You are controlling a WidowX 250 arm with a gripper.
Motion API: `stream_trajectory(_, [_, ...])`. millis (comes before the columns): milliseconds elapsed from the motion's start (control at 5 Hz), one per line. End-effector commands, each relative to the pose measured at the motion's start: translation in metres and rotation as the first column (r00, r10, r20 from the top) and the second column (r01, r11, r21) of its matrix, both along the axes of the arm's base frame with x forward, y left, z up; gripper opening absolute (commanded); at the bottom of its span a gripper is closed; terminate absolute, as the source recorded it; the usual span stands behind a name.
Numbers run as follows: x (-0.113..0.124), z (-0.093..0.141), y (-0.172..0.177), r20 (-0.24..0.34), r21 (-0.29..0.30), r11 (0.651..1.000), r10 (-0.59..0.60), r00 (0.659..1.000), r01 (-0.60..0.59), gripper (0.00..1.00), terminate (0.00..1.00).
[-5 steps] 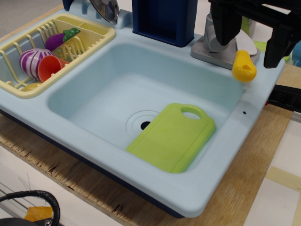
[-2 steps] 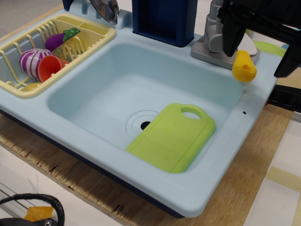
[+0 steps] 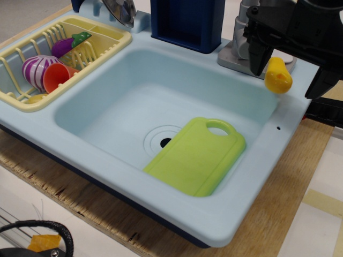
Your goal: Put knife on cutting board
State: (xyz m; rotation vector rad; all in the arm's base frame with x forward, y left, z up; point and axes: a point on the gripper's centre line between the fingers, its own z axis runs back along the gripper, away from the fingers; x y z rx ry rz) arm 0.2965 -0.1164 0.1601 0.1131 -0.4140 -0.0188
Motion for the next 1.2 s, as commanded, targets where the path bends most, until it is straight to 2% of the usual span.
stream_trajectory(0, [0.005, 0.004, 0.007, 0.056, -0.02, 1.0, 0.009, 0.998, -0.008, 1.0, 0.0])
stream_trajectory(200, [0.013, 0.0, 0.011, 0.055, -0.028, 1.0, 0.008, 0.998, -0.006, 1.0, 0.0])
stream_trajectory(400, [0.015, -0.005, 0.015, 0.086, -0.006, 1.0, 0.002, 0.996, -0.001, 1.0, 0.0])
stream_trajectory(600, [0.015, -0.019, 0.016, 0.084, 0.003, 1.0, 0.03, 0.996, -0.031, 0.0, 0.0])
stream_trajectory(800, [0.018, -0.023, 0.013, 0.058, -0.011, 0.998, 0.057, 0.997, -0.056, 0.0, 0.0])
stream_trajectory(1000, [0.007, -0.017, 0.005, -0.053, -0.033, 0.993, 0.114, 0.992, -0.116, 0.0, 0.0])
